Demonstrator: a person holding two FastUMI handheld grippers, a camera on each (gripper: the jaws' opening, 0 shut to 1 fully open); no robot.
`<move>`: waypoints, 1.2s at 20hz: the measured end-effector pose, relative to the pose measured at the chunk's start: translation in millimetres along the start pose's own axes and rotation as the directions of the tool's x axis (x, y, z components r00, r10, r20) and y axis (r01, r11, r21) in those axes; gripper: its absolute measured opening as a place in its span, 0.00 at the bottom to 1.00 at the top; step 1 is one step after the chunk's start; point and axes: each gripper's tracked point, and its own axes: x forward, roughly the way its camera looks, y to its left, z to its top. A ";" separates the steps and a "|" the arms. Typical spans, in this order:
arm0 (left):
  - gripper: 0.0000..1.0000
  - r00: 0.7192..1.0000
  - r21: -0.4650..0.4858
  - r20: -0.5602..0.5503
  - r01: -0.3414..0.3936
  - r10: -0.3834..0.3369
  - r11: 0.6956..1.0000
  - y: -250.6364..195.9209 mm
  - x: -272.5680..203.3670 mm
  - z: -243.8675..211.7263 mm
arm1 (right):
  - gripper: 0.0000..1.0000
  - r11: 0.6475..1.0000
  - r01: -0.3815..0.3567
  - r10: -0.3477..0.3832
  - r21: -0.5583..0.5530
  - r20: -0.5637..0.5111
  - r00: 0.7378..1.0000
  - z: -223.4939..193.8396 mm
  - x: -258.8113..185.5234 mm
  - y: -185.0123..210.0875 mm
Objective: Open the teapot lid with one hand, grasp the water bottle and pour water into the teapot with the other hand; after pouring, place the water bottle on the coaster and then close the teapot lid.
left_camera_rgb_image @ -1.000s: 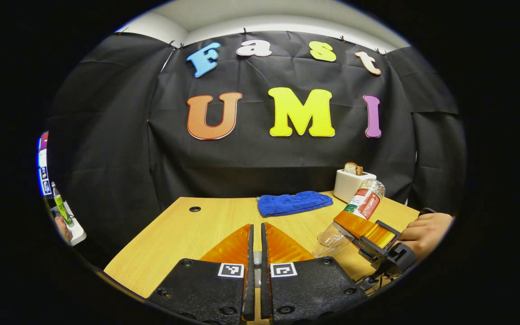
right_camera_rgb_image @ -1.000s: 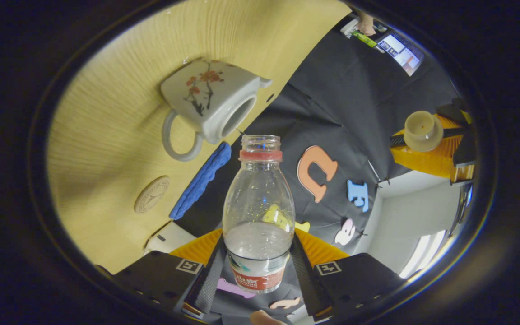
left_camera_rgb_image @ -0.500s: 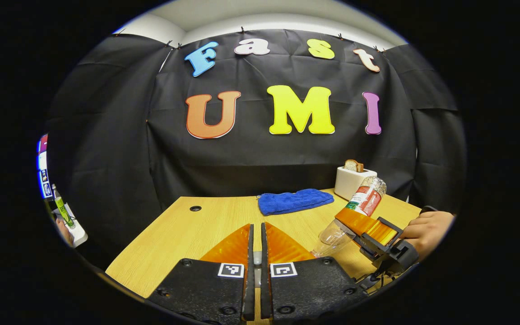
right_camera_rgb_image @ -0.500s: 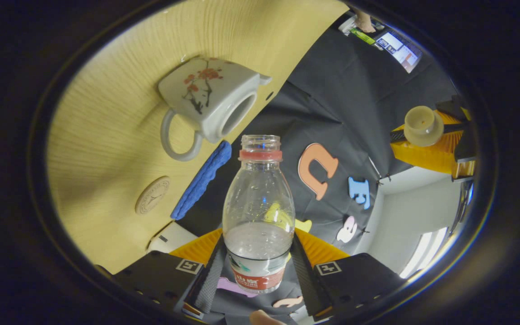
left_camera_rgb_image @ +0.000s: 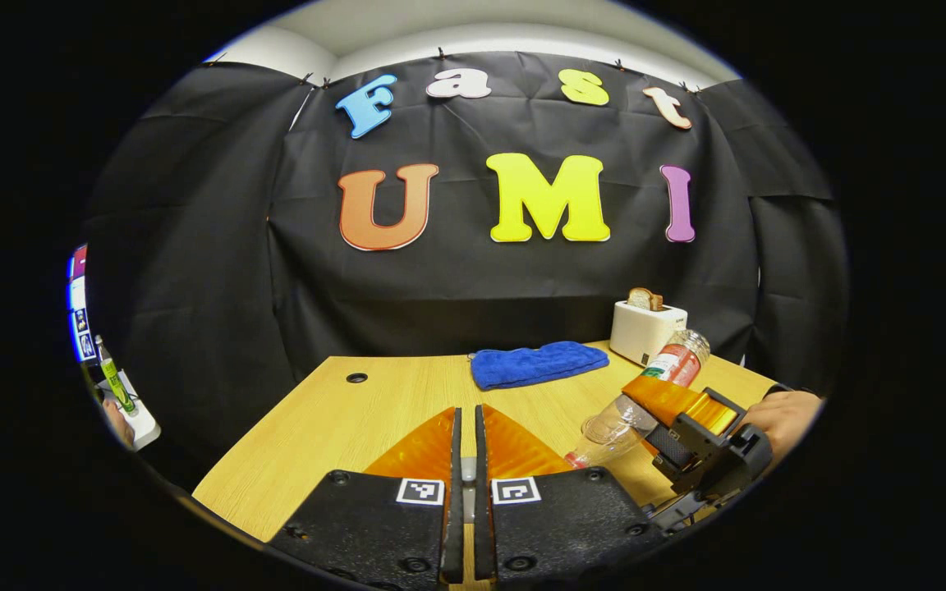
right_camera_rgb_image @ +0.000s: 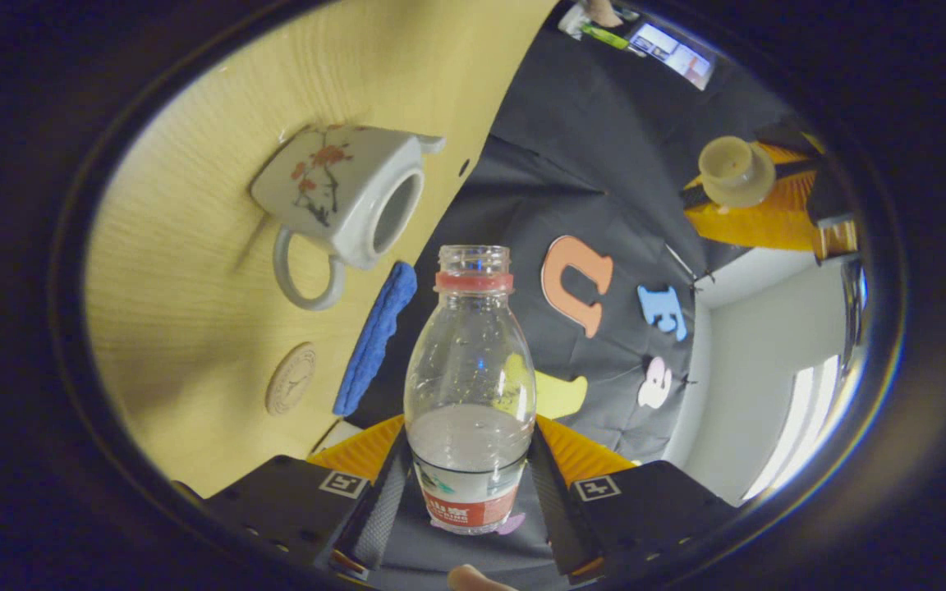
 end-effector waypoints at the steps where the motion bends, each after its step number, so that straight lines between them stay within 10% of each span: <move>1: 0.07 1.000 -0.003 0.003 -0.001 0.001 1.000 -0.3 0.1 1.1 | 0.75 0.999 -0.012 0.012 0.045 -0.005 1.000 -2.3 -3.2 3.3; 7: 0.07 1.000 -0.008 0.005 -0.012 0.013 1.000 0.7 1.5 0.7 | 0.76 0.949 -0.013 0.041 0.314 -0.081 0.996 -38.0 -22.0 15.4; 13: 0.07 1.000 -0.009 0.000 -0.007 0.007 1.000 -1.6 3.4 -0.5 | 0.79 0.784 -0.016 0.105 0.621 -0.107 0.989 -73.1 -44.3 25.8; 24: 0.07 1.000 0.030 -0.006 -0.002 0.002 1.000 -10.3 4.4 -1.9 | 0.78 0.276 -0.011 0.255 0.961 -0.062 0.965 -115.0 -31.3 53.5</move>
